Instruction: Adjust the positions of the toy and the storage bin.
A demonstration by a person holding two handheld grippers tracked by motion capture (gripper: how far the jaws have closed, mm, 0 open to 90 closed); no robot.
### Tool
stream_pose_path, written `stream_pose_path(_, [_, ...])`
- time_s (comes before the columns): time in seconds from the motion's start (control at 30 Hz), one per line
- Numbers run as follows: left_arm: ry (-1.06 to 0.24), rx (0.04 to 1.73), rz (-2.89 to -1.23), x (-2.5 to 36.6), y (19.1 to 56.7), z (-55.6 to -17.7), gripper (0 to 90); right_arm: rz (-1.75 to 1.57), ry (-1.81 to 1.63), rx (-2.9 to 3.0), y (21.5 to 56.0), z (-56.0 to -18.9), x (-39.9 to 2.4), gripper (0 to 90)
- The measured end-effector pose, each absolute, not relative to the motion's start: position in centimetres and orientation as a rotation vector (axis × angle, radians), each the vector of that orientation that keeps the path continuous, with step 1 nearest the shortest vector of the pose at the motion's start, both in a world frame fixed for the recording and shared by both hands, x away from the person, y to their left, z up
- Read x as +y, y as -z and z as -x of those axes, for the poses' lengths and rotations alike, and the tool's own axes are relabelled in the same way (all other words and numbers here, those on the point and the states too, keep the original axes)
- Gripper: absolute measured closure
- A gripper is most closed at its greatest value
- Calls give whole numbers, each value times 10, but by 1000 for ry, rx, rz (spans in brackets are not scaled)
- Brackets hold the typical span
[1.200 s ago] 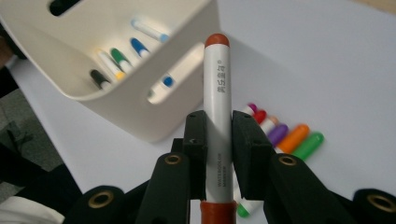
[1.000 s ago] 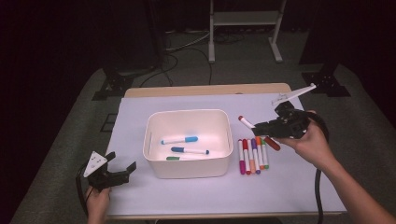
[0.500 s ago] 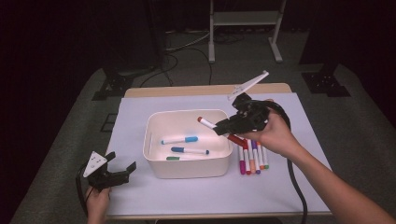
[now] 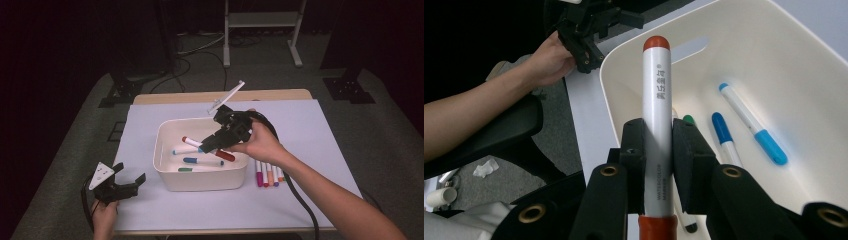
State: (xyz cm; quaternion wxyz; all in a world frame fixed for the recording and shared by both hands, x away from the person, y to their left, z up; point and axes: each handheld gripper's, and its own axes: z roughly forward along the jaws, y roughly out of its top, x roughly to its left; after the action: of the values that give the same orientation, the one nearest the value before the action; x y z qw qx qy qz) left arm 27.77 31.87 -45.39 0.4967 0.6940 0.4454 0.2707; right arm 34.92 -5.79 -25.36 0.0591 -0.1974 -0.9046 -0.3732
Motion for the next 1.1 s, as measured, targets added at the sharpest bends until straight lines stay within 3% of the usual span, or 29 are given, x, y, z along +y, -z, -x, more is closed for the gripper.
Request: stream_pose_path(1.1, [-653,1070,-1668,320,454,-277,6,436,815,-2797,331,-382,2,756])
